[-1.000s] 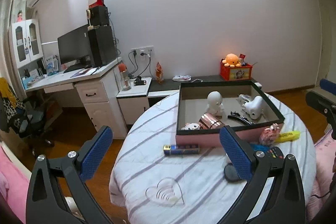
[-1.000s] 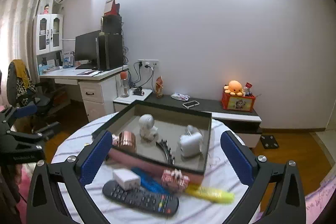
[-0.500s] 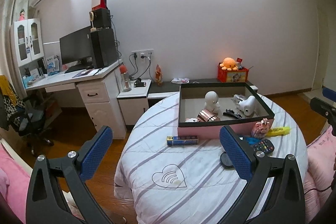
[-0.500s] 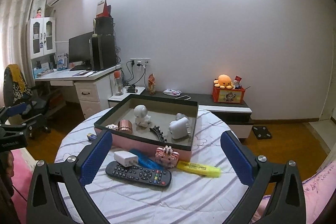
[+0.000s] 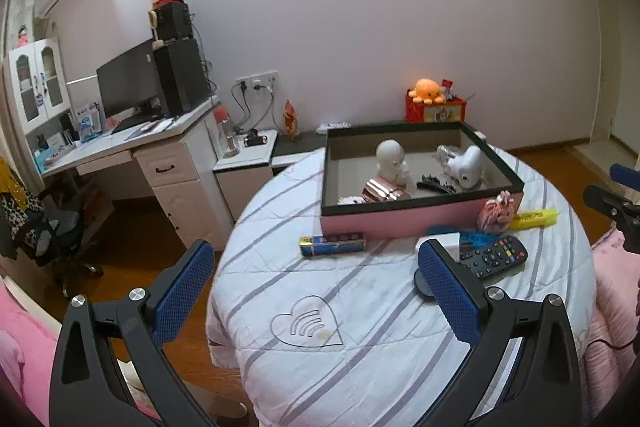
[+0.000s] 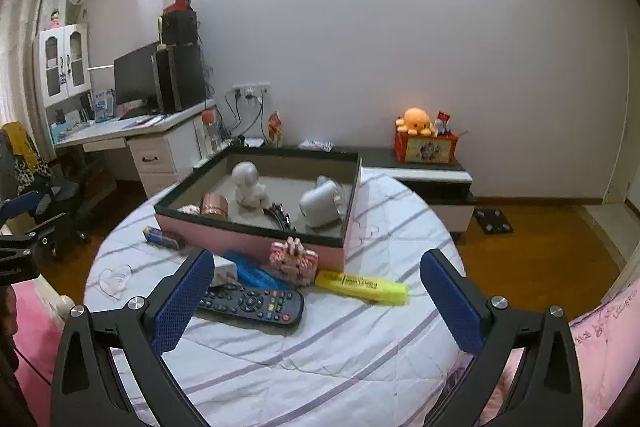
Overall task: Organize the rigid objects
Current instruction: 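Move both tools back toward the items beside the box, then grasp the white charger block with the left tool while the right tool grasps the pink block figure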
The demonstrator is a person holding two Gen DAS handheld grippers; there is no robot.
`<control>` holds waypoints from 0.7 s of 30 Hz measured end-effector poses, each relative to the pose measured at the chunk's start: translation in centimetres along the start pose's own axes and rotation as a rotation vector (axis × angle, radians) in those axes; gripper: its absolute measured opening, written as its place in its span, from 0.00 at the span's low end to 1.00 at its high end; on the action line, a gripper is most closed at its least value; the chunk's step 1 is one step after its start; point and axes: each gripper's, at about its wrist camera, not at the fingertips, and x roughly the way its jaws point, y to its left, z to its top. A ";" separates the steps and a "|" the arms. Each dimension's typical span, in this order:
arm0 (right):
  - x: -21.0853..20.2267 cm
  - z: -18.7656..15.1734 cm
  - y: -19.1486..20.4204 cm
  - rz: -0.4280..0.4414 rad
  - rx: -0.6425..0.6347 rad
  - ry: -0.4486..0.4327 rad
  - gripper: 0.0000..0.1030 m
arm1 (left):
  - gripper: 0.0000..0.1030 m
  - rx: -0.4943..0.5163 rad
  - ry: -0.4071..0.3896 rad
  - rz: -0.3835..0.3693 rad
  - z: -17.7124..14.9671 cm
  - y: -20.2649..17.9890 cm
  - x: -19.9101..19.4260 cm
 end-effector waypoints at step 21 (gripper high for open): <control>7.2 -1.9 -4.1 0.013 0.064 0.152 1.00 | 1.00 0.016 0.253 -0.295 -0.4 -8.8 12.7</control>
